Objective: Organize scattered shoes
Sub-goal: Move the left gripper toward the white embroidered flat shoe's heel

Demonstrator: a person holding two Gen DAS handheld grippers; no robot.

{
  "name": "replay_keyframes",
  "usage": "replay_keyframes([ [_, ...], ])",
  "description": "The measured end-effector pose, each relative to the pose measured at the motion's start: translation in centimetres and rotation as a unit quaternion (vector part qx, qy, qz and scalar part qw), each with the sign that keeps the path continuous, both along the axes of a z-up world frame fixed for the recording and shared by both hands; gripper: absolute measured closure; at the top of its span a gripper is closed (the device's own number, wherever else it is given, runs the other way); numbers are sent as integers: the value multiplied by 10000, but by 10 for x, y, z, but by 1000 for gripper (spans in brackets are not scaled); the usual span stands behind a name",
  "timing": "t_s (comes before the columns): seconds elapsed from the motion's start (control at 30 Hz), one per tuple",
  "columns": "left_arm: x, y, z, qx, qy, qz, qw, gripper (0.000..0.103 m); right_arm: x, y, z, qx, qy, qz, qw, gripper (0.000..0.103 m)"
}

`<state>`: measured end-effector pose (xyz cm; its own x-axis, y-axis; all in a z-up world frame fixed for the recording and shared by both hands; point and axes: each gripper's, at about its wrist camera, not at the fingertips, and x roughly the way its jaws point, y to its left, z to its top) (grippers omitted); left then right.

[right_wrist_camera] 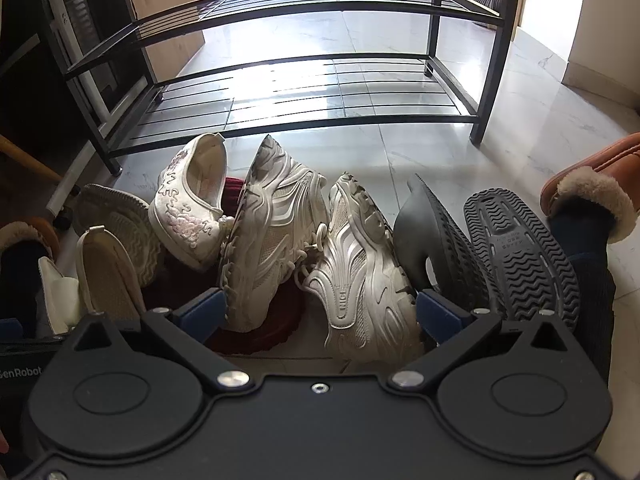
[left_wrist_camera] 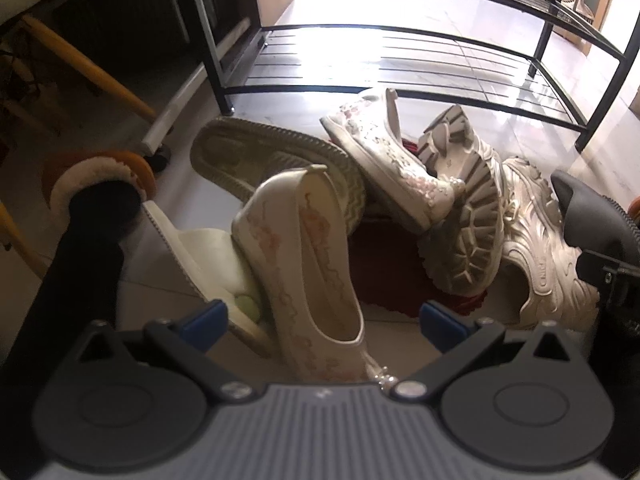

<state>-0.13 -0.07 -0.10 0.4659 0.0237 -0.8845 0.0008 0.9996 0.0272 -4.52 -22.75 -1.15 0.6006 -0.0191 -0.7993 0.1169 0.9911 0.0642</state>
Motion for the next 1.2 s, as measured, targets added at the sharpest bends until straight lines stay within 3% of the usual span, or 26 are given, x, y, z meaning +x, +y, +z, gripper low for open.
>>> replay_keyframes([
  [0.3,-34,-22,-25,70,-22,9,10000,1,0,2,-7,11,37,-51,10000,0],
  [0.77,-33,-23,-33,87,129,30,9999,0,2,2,-9,-5,101,-58,9999,0],
  [1.2,-25,-18,-38,216,4,27,9998,0,5,2,-13,4,118,-73,9999,0],
])
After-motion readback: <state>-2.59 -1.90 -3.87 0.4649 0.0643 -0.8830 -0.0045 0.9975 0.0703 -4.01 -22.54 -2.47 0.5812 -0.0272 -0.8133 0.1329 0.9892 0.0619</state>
